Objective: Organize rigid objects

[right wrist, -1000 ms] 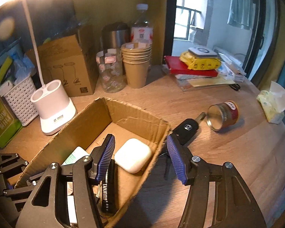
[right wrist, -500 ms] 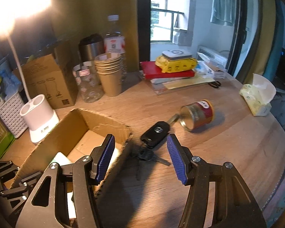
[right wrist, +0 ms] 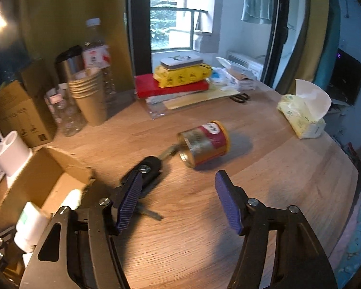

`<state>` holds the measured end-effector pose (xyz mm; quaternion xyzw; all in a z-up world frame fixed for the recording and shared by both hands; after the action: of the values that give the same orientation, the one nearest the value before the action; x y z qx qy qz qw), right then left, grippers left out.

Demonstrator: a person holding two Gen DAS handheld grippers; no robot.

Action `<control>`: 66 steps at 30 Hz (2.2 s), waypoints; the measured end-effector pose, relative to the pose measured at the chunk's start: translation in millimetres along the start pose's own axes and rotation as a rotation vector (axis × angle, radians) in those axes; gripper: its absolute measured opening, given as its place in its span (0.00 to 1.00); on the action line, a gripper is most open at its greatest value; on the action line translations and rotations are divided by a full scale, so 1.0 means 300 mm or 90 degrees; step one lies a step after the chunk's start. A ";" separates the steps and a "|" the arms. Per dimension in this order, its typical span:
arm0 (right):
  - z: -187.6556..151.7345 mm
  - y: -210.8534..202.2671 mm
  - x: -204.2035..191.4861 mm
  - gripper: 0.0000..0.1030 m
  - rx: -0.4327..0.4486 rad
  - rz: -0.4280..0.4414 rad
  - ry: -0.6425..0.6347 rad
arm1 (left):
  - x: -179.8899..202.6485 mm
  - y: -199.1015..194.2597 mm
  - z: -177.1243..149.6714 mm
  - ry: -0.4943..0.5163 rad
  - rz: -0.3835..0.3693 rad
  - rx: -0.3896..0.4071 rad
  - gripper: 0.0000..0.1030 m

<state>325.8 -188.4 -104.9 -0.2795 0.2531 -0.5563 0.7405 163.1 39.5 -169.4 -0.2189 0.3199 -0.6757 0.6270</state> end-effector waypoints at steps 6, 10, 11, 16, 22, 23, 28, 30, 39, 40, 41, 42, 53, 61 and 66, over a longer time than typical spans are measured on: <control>0.014 0.059 0.049 0.76 -0.003 -0.003 -0.007 | -0.001 0.000 -0.001 0.000 0.000 0.000 0.15; 0.033 0.099 0.073 0.77 -0.009 -0.009 -0.017 | -0.002 0.000 0.000 0.000 0.000 0.000 0.15; 0.038 0.110 0.079 0.77 -0.011 -0.009 -0.019 | -0.002 0.000 0.000 0.000 0.000 0.000 0.15; 0.062 0.154 0.094 0.77 -0.020 0.007 -0.029 | -0.002 0.000 0.000 0.000 0.000 0.000 0.15; 0.089 0.206 0.106 0.77 -0.016 0.010 -0.046 | -0.002 0.000 0.000 0.000 -0.001 0.000 0.15; 0.093 0.214 0.108 0.77 -0.015 0.013 -0.048 | -0.002 0.000 0.000 0.000 -0.001 0.000 0.15; 0.103 0.249 0.111 0.77 -0.018 0.020 -0.059 | -0.004 0.002 -0.002 -0.002 -0.002 -0.001 0.15; 0.106 0.268 0.115 0.77 -0.023 0.018 -0.058 | -0.005 0.004 -0.004 -0.002 -0.003 -0.001 0.15; 0.115 0.313 0.119 0.77 -0.028 0.026 -0.054 | -0.005 0.005 -0.003 -0.002 -0.003 -0.001 0.15; 0.114 0.318 0.119 0.77 -0.029 0.024 -0.054 | -0.005 0.005 -0.003 -0.002 -0.003 -0.001 0.15; 0.113 0.322 0.119 0.77 -0.029 0.020 -0.053 | -0.004 0.004 -0.005 -0.002 -0.003 -0.001 0.15; 0.113 0.323 0.120 0.77 -0.030 0.018 -0.051 | -0.004 0.005 -0.005 -0.002 -0.003 -0.001 0.15; 0.112 0.313 0.127 0.66 -0.023 -0.005 -0.038 | -0.001 0.004 -0.006 -0.001 -0.002 -0.002 0.15; 0.096 0.236 0.086 0.66 -0.006 0.004 -0.052 | -0.002 0.005 -0.005 -0.001 -0.002 -0.002 0.15; 0.084 0.170 0.049 0.66 0.010 0.020 -0.050 | -0.003 0.003 -0.002 0.000 -0.002 -0.002 0.15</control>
<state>381.4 -187.8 -123.3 -0.2912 0.2237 -0.5350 0.7609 163.6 40.6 -170.4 -0.2203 0.3207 -0.6761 0.6257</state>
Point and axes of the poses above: each gripper's, at about its wrist camera, not at the fingertips, and y roughly the way its jaws point, x to its right, z to its top, the point moved 2 cm from there along y, roughly the way its jaws point, and after that the axes turned 9 degrees about y, right-handed, at the moved point
